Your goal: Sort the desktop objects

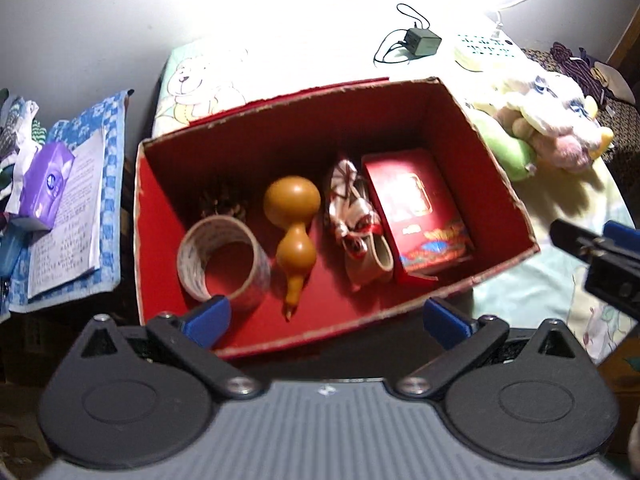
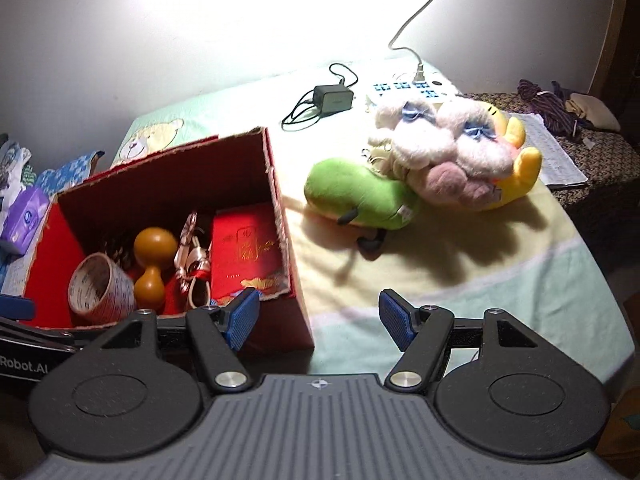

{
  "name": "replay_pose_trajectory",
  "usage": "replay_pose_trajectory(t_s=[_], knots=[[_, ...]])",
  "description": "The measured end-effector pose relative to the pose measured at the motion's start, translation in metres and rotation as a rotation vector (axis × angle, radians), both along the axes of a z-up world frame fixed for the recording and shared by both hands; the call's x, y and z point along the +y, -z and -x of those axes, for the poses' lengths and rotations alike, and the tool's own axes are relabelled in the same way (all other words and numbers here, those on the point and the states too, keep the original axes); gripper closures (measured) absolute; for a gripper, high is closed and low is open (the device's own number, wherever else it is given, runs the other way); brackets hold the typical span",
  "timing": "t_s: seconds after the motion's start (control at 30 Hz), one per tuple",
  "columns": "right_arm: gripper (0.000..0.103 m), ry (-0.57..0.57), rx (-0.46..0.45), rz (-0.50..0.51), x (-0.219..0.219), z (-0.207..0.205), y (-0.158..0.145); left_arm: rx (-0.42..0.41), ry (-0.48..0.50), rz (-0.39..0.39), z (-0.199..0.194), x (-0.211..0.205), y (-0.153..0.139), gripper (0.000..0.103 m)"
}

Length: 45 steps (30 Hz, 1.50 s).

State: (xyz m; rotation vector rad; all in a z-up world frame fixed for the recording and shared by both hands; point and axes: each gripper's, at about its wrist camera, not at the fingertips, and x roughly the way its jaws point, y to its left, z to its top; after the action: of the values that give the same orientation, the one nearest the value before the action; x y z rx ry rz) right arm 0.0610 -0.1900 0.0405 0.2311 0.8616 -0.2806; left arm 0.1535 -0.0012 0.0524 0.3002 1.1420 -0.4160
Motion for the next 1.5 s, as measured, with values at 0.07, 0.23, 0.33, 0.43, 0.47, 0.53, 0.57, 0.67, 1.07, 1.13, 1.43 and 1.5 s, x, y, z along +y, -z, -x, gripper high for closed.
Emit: replay_pose_trajectory(t_s=[0.07, 0.23, 0.33, 0.43, 0.47, 0.53, 0.57, 0.67, 1.07, 1.13, 1.43, 1.5], knots=[[0.034, 0.006, -0.016, 0.005, -0.004, -0.004, -0.008, -0.015, -0.016, -0.012, -0.006, -0.001, 0.002, 0.0], [0.034, -0.012, -0.048, -0.003, -0.001, -0.019, -0.019, -0.031, -0.063, -0.036, -0.024, 0.003, 0.007, 0.0], [0.034, -0.04, -0.047, -0.008, 0.006, -0.031, -0.019, -0.043, -0.099, -0.05, -0.033, 0.008, 0.012, 0.0], [0.034, -0.075, -0.037, -0.015, 0.012, -0.043, -0.016, -0.056, -0.133, -0.071, -0.042, 0.012, 0.02, 0.0], [0.034, -0.086, -0.032, -0.018, 0.014, -0.047, -0.014, -0.058, -0.141, -0.076, -0.045, 0.014, 0.022, 0.0], [0.034, -0.106, -0.021, -0.024, 0.018, -0.054, -0.011, -0.057, -0.155, -0.086, -0.049, 0.015, 0.027, 0.0], [0.034, -0.115, -0.016, -0.028, 0.019, -0.058, -0.009, -0.058, -0.161, -0.088, -0.051, 0.016, 0.028, 0.0], [0.034, -0.144, -0.004, -0.043, 0.025, -0.069, -0.005, -0.071, -0.176, -0.096, -0.056, 0.017, 0.032, 0.0], [0.034, -0.198, 0.052, -0.09, 0.033, -0.102, 0.015, -0.052, -0.181, -0.104, -0.073, 0.014, 0.048, 0.0], [0.034, -0.189, 0.06, -0.096, 0.032, -0.104, 0.017, -0.05, -0.18, -0.105, -0.073, 0.014, 0.051, 0.0], [0.034, -0.195, 0.087, -0.113, 0.036, -0.108, 0.027, -0.043, -0.188, -0.091, -0.073, 0.017, 0.055, 0.0], [0.034, -0.198, 0.089, -0.107, 0.038, -0.109, 0.028, -0.05, -0.19, -0.091, -0.072, 0.017, 0.055, 0.0]])
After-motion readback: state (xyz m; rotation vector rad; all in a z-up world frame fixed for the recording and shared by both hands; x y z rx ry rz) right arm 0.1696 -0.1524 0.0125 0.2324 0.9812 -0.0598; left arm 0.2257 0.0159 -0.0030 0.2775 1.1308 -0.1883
